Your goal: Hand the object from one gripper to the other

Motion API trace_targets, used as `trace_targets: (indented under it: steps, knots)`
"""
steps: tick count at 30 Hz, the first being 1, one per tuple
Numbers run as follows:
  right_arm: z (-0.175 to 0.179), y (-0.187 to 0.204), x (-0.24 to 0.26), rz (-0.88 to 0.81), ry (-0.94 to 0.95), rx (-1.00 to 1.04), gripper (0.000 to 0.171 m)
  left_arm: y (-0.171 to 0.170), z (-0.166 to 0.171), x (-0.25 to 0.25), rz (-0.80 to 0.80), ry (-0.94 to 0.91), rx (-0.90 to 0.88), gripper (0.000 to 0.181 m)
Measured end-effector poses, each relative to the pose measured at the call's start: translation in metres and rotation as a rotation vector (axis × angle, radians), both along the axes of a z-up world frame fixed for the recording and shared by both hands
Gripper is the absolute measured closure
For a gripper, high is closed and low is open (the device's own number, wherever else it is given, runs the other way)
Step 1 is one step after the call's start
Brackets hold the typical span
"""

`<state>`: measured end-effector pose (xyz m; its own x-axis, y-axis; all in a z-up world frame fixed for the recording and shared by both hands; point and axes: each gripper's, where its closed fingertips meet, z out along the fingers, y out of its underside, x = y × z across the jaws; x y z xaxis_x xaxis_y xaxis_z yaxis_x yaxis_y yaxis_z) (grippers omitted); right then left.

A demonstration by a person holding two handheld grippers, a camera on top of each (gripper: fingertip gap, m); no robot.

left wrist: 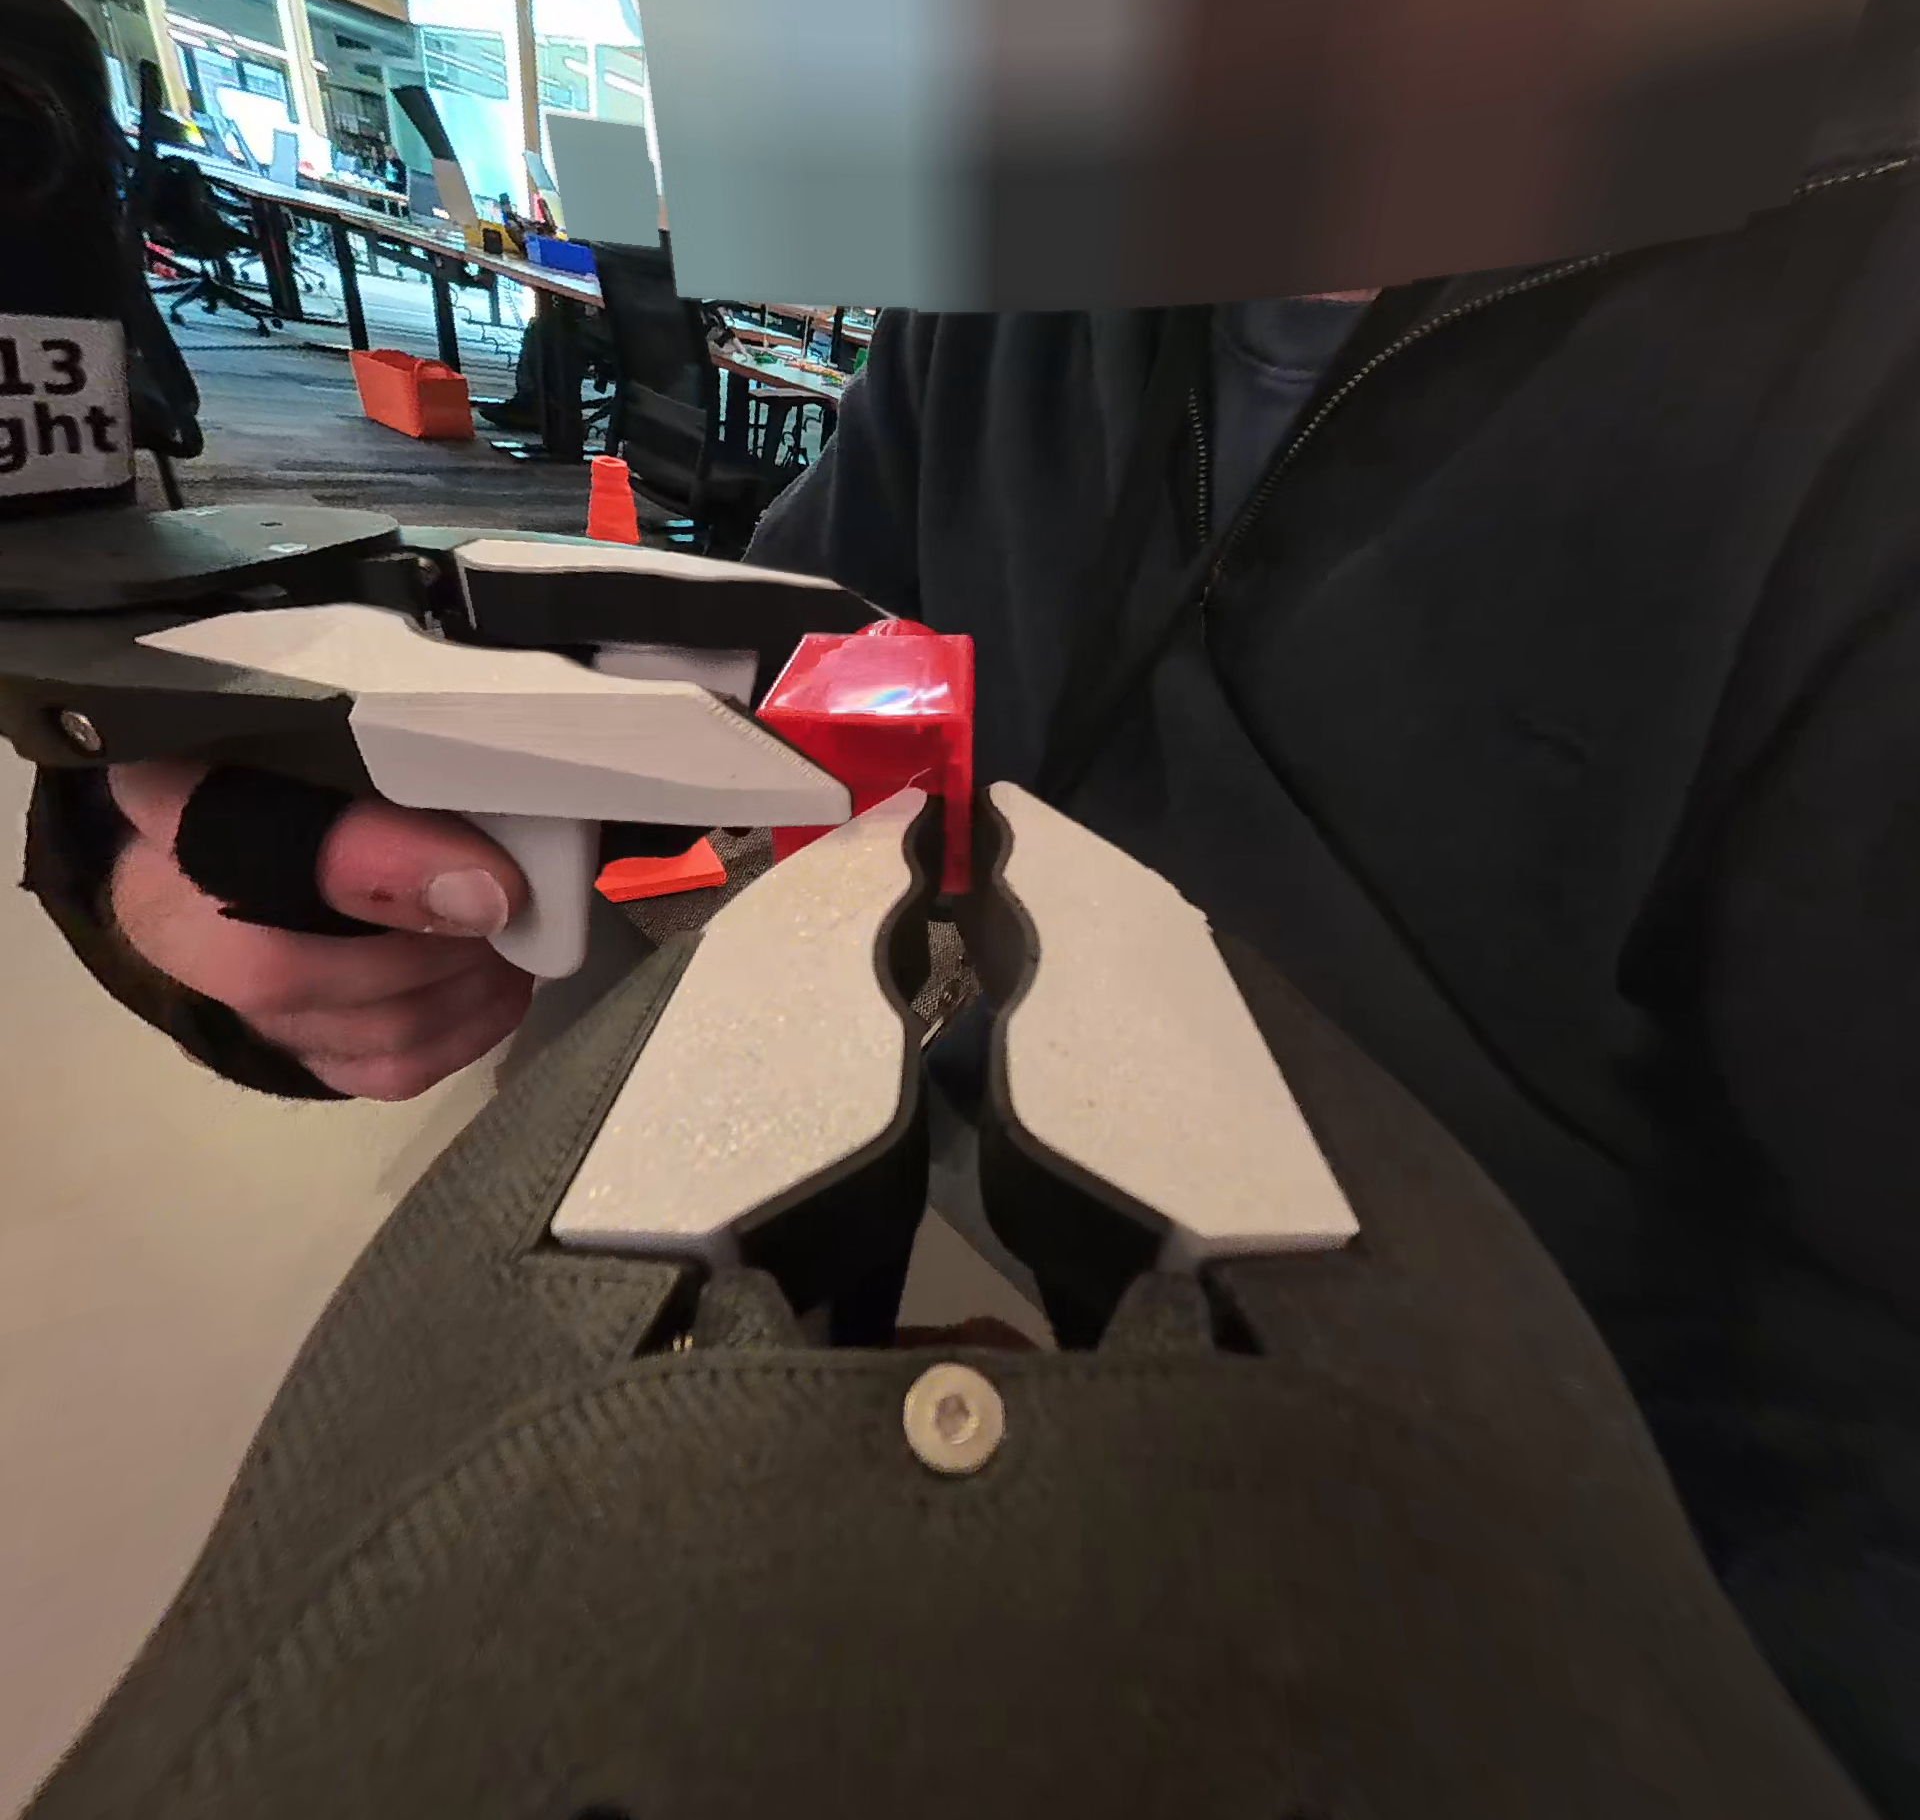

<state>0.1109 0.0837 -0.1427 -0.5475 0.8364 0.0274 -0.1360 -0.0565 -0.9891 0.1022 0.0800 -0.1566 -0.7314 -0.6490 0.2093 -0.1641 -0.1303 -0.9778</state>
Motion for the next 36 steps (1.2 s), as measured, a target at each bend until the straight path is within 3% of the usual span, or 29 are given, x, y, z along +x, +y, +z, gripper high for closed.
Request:
trace_targets:
  steps: [8,10,13,18,21,23,27,33,36]
  knots:
    - [0.006,0.005,0.003,-0.015,0.042,-0.054,0.110,0.004,0.003,0.002,0.018,-0.011,-0.014,0.176]
    - [0.008,0.009,0.004,-0.056,0.050,-0.041,0.110,0.012,0.006,0.005,0.073,-0.017,-0.028,0.169]
    - [0.008,0.027,0.005,-0.219,0.026,0.014,0.110,0.032,0.008,0.006,0.215,-0.013,-0.039,0.153]
    - [0.002,0.063,0.006,-0.578,-0.036,0.166,0.111,0.082,0.001,0.011,0.592,0.031,-0.131,0.125]
    - [0.002,0.082,0.009,-0.797,-0.025,0.247,0.110,0.093,-0.013,0.015,0.703,0.090,-0.250,0.111]
    - [-0.004,0.091,0.009,-0.932,-0.045,0.345,0.110,0.090,-0.015,0.019,0.695,0.095,-0.365,0.105]
    - [-0.013,0.090,0.004,-1.050,-0.061,0.535,0.110,0.081,-0.018,0.029,0.644,0.113,-0.514,0.111]
    - [-0.017,0.086,-0.002,-1.105,-0.083,0.703,0.111,0.066,-0.019,0.038,0.555,0.142,-0.524,0.145]
    - [-0.020,0.087,-0.002,-1.119,-0.094,0.744,0.110,0.067,-0.020,0.038,0.566,0.137,-0.517,0.146]
